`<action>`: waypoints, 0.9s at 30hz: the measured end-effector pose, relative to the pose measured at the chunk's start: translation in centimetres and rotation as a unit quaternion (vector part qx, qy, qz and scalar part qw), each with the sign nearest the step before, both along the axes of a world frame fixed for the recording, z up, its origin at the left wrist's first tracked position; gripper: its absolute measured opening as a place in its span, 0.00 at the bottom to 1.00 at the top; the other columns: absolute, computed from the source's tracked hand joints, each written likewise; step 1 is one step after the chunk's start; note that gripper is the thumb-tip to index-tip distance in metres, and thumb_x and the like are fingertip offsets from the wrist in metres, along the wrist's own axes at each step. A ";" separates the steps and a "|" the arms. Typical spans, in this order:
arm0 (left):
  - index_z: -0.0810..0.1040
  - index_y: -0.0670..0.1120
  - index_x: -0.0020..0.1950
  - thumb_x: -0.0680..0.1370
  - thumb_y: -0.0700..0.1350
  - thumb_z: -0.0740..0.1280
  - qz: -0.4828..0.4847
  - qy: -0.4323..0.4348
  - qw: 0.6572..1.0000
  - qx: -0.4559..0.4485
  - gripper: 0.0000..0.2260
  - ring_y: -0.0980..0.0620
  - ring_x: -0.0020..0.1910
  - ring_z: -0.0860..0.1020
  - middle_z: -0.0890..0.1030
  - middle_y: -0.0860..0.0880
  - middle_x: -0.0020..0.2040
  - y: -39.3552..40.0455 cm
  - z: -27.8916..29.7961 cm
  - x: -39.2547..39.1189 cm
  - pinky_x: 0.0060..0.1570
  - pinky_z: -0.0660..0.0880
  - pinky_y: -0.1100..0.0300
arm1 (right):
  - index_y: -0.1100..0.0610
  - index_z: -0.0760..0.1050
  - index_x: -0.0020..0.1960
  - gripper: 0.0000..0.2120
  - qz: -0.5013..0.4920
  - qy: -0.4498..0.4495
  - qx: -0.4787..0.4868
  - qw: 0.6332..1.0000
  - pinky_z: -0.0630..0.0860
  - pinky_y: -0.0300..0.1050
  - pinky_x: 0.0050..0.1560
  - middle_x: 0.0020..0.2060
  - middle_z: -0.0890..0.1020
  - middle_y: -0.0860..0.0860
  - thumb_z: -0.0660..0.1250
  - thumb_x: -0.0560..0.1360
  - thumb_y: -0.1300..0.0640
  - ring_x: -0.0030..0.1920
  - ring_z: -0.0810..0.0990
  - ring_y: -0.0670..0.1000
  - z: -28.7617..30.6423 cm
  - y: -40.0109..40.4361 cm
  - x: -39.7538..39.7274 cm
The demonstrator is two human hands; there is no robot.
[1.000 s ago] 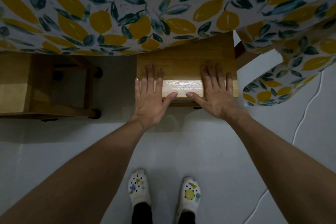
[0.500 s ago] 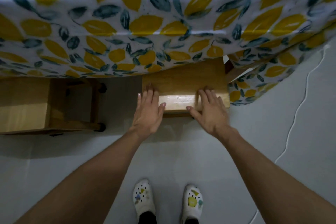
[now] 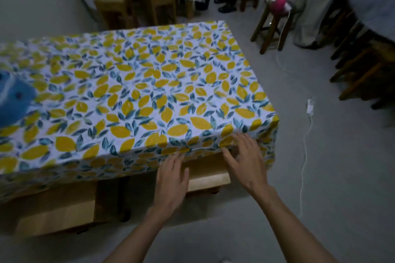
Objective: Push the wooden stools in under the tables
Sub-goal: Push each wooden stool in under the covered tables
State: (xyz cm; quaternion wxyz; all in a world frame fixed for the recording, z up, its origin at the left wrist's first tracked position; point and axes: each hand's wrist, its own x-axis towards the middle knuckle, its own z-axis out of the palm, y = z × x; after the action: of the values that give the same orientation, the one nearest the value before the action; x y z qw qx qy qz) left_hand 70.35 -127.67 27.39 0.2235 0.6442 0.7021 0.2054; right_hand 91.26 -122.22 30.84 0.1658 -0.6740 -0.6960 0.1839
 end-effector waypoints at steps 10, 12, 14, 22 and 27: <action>0.65 0.49 0.73 0.79 0.57 0.53 -0.033 -0.003 0.999 0.010 0.24 0.49 0.77 0.52 0.59 0.49 0.77 9.9 9.5 9.4 0.74 0.50 0.50 | 0.52 0.65 0.72 0.31 0.045 -0.038 0.011 0.998 0.54 0.47 0.73 0.73 0.68 0.51 0.56 0.76 0.35 0.74 0.61 0.53 10.7 9.2 12.5; 0.64 0.49 0.73 0.78 0.59 0.51 -0.005 -0.019 1.000 0.001 0.27 0.49 0.77 0.50 0.58 0.49 0.77 12.5 10.0 13.0 0.74 0.49 0.50 | 0.52 0.61 0.74 0.31 0.058 -0.045 -0.003 0.997 0.49 0.46 0.74 0.75 0.63 0.51 0.58 0.77 0.37 0.76 0.57 0.52 11.8 12.3 16.0; 0.65 0.49 0.73 0.80 0.57 0.55 0.025 -0.041 0.999 0.001 0.24 0.49 0.77 0.50 0.58 0.49 0.77 15.2 10.5 16.7 0.74 0.49 0.49 | 0.51 0.60 0.75 0.31 0.064 -0.042 -0.008 0.997 0.48 0.46 0.74 0.76 0.61 0.50 0.57 0.77 0.37 0.76 0.55 0.51 13.0 15.6 19.2; 0.66 0.49 0.73 0.81 0.53 0.57 0.116 -0.065 0.991 0.021 0.21 0.49 0.77 0.50 0.59 0.50 0.77 26.4 12.6 27.3 0.75 0.50 0.48 | 0.52 0.61 0.75 0.30 0.144 -0.040 -0.007 0.989 0.53 0.50 0.75 0.75 0.63 0.51 0.59 0.77 0.39 0.76 0.57 0.52 14.7 29.5 27.4; 0.65 0.49 0.73 0.81 0.52 0.56 0.158 -0.068 0.985 0.020 0.20 0.48 0.77 0.51 0.60 0.49 0.77 35.9 12.5 29.5 0.75 0.49 0.48 | 0.52 0.61 0.75 0.29 0.181 -0.033 -0.011 0.983 0.56 0.51 0.74 0.75 0.63 0.51 0.59 0.78 0.40 0.75 0.59 0.53 14.1 39.8 28.8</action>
State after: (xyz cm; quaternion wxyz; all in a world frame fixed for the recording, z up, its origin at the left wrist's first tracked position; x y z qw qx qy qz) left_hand 99.85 -91.80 39.88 0.2220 0.5145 0.7738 0.2954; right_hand 120.02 -82.44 44.90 0.0992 -0.5443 -0.8098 0.1955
